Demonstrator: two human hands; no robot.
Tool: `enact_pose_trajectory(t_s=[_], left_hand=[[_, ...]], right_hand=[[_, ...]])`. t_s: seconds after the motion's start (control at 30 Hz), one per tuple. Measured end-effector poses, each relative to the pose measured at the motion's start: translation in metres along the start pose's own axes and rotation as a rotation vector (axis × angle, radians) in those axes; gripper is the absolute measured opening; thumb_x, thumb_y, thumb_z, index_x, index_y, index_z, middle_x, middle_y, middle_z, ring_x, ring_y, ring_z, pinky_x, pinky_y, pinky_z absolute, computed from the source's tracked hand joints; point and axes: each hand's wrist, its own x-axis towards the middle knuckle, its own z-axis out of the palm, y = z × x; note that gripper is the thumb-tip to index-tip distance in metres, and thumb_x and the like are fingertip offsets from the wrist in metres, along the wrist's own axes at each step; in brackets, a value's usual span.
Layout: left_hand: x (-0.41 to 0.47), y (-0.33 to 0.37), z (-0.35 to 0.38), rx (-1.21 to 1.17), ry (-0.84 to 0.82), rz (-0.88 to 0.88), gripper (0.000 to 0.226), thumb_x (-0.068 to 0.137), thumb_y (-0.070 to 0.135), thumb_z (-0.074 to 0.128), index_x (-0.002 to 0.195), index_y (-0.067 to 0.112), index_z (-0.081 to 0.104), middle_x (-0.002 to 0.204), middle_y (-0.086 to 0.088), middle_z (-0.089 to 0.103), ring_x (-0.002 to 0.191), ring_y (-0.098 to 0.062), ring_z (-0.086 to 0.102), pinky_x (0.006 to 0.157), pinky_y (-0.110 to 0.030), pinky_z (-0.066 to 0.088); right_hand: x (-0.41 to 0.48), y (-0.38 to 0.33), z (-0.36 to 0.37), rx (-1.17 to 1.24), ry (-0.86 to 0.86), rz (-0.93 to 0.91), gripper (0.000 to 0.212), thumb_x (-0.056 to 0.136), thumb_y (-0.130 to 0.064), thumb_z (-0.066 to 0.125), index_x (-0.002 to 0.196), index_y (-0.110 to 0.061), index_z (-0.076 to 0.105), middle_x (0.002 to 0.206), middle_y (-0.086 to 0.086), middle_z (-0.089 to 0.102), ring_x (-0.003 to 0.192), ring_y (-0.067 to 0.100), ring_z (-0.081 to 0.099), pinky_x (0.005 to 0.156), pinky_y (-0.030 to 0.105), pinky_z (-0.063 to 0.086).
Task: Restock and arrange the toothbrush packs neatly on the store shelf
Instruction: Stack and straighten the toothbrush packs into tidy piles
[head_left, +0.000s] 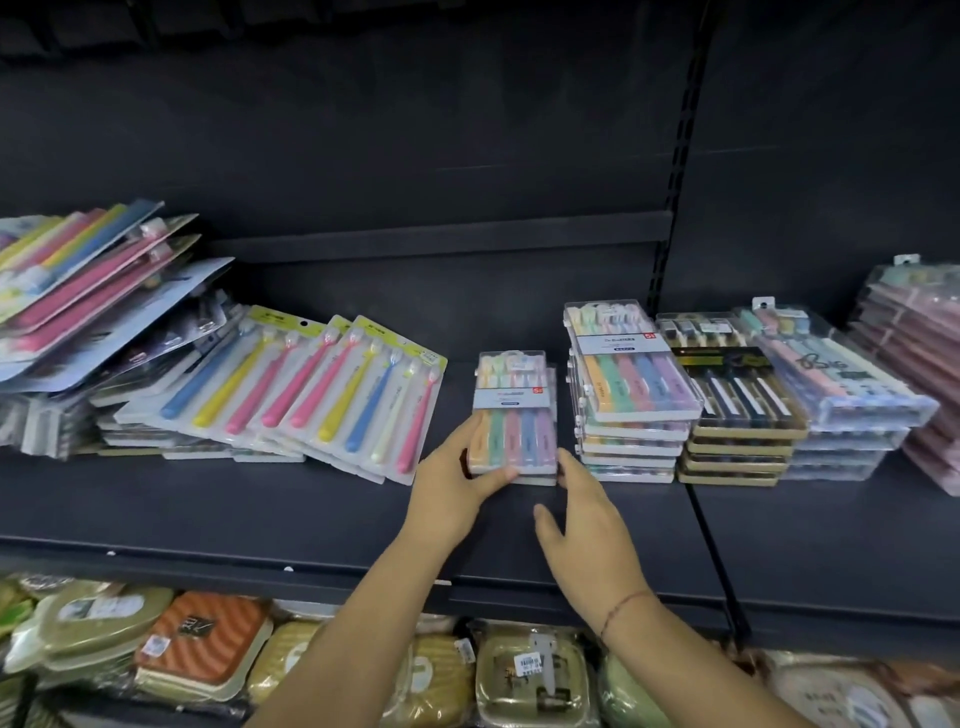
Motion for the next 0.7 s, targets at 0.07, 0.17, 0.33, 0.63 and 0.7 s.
enact_pose_trajectory(t_s=[0.07,0.17,0.33,0.63,0.7], left_hand=[[0.010,0.001,0.008,0.016,-0.013,0.006,0.065,0.082,0.014,0.078,0.122,0.053,0.046,0.115,0.027,0.063,0.109,0.010,0.058,0.095,-0.013,0.044],[0.017,0.004,0.018,0.011,-0.018,0.006,0.066,0.083,0.013,0.077,0.132,0.044,0.046,0.111,0.032,0.058,0.105,0.014,0.056,0.090,-0.003,0.040],[0.014,0.006,0.009,0.031,-0.044,-0.011,0.072,0.086,0.020,0.074,0.140,0.046,0.034,0.124,0.020,0.060,0.114,0.006,0.056,0.106,-0.026,0.043],[0.000,-0.007,-0.113,0.427,0.812,-0.196,0.062,0.093,0.033,0.063,0.145,0.008,0.039,0.152,-0.015,0.032,0.140,-0.035,0.026,0.110,-0.055,0.027],[0.001,-0.017,-0.118,0.352,0.753,-0.308,0.070,0.094,0.039,0.061,0.149,0.007,0.031,0.157,-0.014,0.022,0.142,-0.035,0.018,0.111,-0.054,0.026]], right_hand=[[-0.006,0.001,-0.002,0.002,0.033,0.028,0.065,0.097,-0.015,0.054,0.153,-0.017,0.021,0.152,-0.001,0.035,0.139,0.011,0.035,0.114,0.022,0.027],[-0.014,0.004,-0.005,-0.029,0.043,0.039,0.063,0.097,-0.014,0.053,0.152,-0.015,0.024,0.152,-0.001,0.034,0.140,0.012,0.032,0.118,0.030,0.026],[-0.012,-0.002,0.000,-0.064,0.016,0.008,0.054,0.097,-0.016,0.052,0.148,-0.017,0.035,0.146,-0.005,0.039,0.136,0.012,0.035,0.115,0.031,0.029],[0.036,-0.065,0.055,0.581,-0.311,0.243,0.049,0.096,-0.015,0.058,0.142,-0.013,0.042,0.141,0.001,0.046,0.129,0.010,0.046,0.096,0.017,0.035],[0.052,-0.079,0.071,0.609,-0.332,0.299,0.027,0.093,-0.014,0.058,0.119,-0.015,0.050,0.117,0.003,0.056,0.104,0.010,0.054,0.079,0.017,0.041]])
